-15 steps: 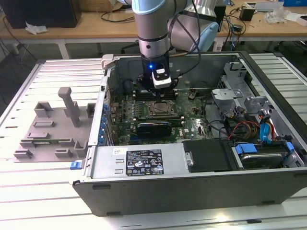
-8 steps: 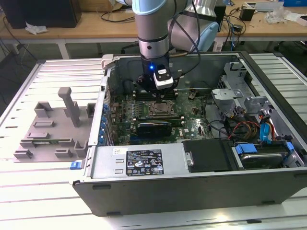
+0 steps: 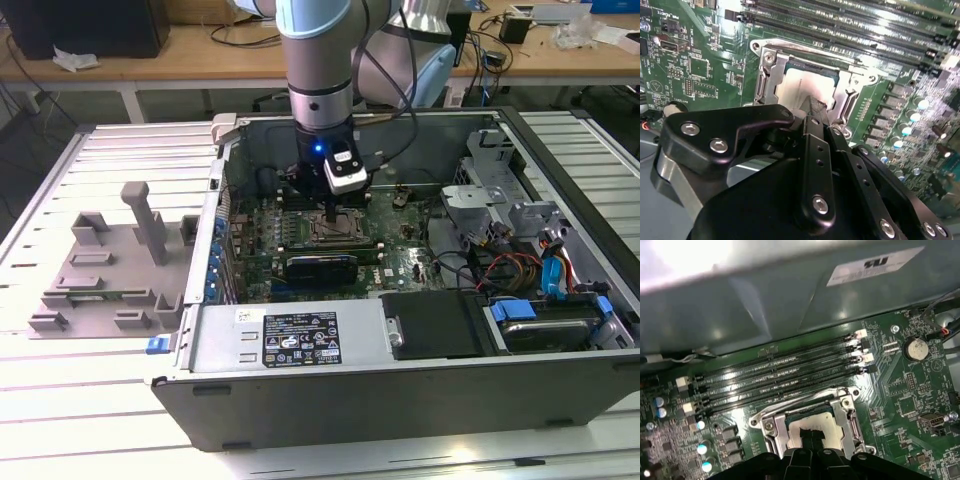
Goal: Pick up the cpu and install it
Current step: 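Install the first cpu locking lever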
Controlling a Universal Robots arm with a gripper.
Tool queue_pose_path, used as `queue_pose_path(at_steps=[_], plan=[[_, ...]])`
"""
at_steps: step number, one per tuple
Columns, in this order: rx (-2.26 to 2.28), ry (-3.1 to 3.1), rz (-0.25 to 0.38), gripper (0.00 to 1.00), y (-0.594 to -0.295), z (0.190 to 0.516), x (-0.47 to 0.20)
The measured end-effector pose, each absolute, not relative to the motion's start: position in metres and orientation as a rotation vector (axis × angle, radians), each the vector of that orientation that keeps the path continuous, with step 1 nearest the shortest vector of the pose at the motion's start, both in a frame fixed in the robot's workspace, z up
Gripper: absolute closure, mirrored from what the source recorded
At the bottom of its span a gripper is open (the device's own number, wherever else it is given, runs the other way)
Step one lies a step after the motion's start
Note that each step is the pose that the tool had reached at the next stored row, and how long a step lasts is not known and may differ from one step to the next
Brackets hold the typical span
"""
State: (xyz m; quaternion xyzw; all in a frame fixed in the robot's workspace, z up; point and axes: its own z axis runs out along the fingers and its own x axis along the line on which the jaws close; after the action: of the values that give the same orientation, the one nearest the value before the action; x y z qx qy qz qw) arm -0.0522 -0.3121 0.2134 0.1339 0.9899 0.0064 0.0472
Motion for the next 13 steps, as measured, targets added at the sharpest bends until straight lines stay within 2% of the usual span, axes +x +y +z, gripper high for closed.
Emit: queue_pose_path(at_steps=[13], plan=[[0.080,3.050,0.034,0.89,-0.3172,0.2106,-0.0462]])
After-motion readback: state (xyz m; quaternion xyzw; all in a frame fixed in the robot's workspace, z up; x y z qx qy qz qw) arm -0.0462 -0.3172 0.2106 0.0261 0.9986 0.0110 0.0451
